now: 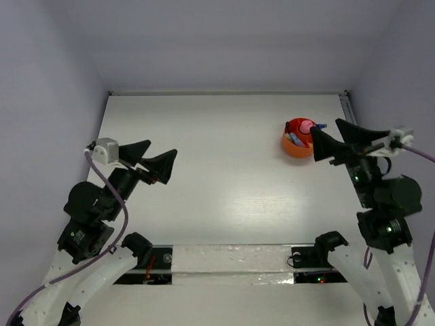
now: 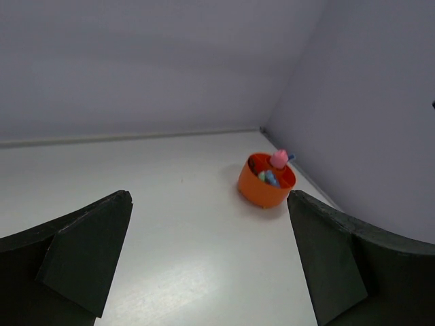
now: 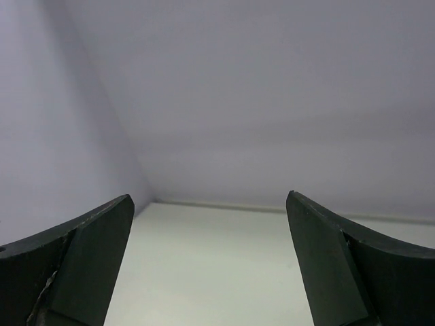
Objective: Sort the stationery into containers
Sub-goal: Reset both arms
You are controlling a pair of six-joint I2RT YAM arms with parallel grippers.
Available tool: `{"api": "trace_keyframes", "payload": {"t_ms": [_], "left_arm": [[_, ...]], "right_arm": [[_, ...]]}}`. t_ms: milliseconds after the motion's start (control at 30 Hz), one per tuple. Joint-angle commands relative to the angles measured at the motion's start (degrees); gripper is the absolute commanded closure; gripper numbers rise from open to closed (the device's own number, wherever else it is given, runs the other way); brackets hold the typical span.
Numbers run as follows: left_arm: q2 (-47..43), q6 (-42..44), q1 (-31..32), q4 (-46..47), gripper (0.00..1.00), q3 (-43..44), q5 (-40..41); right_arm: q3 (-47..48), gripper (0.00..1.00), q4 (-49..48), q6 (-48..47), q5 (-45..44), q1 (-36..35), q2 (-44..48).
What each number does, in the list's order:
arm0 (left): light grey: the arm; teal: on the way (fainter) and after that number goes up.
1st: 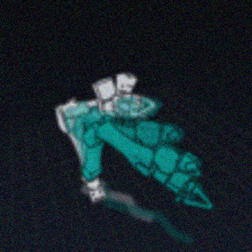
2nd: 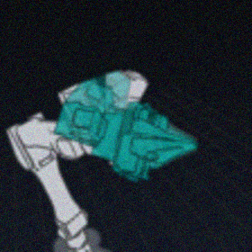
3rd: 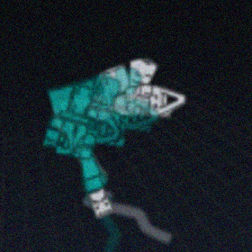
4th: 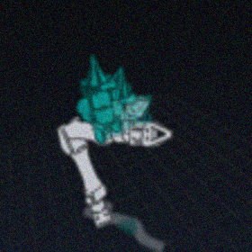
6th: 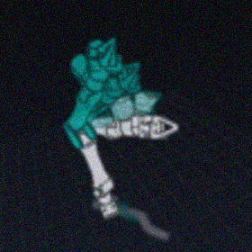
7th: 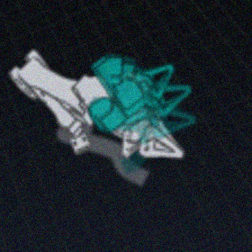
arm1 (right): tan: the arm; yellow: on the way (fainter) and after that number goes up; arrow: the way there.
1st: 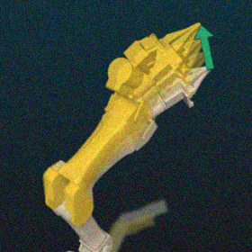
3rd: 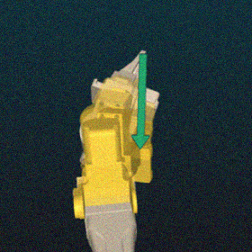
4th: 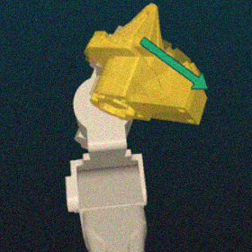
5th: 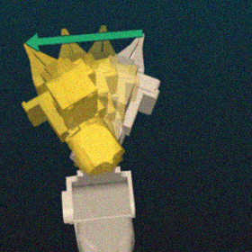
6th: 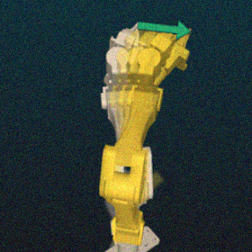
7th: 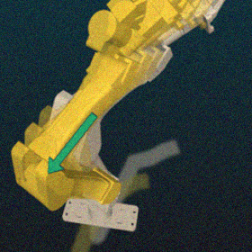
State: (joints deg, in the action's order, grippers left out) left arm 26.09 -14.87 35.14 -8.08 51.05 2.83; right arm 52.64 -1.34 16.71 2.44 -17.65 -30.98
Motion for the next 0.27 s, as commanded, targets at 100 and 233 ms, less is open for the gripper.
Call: {"api": "trace_keyframes", "payload": {"t_ms": [100, 233], "left_arm": [[-2.70, 1.69, -0.42, 5.44, 0.01, 3.62, 4.46], [-3.76, 0.46, -0.42, 6.05, 0.01, 1.87, 4.38]], "right_arm": [[0.80, 0.00, 6.79, 2.89, -0.67, 0.25, 6.37], [-0.96, 0.00, 6.97, 2.71, -1.91, 0.25, 6.99]]}}
